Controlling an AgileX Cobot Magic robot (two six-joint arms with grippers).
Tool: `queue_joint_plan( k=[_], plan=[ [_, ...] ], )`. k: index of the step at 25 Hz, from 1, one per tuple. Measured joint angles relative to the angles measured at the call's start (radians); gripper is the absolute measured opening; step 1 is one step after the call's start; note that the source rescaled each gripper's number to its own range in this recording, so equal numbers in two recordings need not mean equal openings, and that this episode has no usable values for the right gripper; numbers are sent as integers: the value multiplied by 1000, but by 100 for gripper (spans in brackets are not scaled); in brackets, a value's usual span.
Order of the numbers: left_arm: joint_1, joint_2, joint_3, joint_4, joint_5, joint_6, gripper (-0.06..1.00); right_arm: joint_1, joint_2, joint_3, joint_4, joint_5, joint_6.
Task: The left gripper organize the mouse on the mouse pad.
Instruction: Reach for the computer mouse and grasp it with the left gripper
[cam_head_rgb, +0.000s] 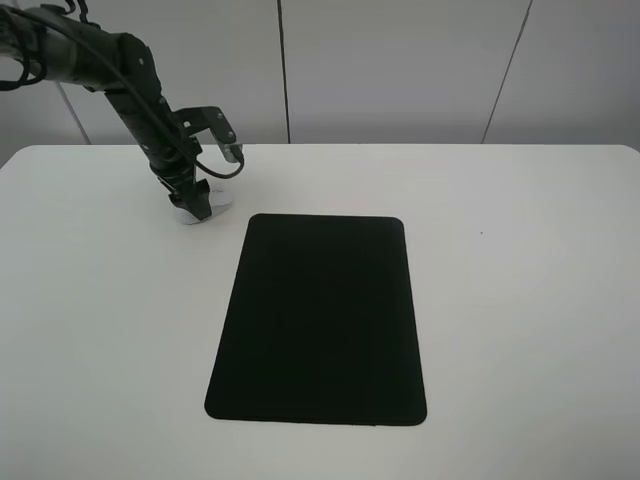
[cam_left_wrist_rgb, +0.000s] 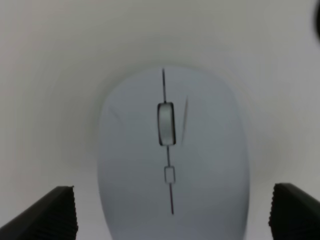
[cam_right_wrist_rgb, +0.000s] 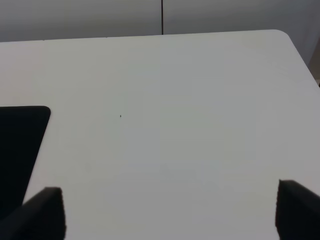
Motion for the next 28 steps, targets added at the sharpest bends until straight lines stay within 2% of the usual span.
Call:
queue_joint_plan(
  k=[17, 19, 20, 21, 22, 23, 28],
  plan=[
    [0, 35, -5, -12, -35, 0, 98, 0, 0, 0, 0, 0, 0],
    [0, 36, -5, -15, -35, 0, 88, 0, 0, 0, 0, 0, 0],
    [0, 36, -5, -15, -34, 0, 73, 0, 0, 0, 0, 0, 0],
    [0, 36, -5, -17, -35, 0, 49, 0, 0, 0, 0, 0, 0],
    [0, 36, -5, -19, -35, 0, 15, 0, 0, 0, 0, 0, 0],
    [0, 37, -5, -19, -38, 0, 0, 0, 0, 0, 0, 0, 0],
    [-1, 38, -5, -19, -39, 0, 1, 0, 0, 0, 0, 0, 0]
  ],
)
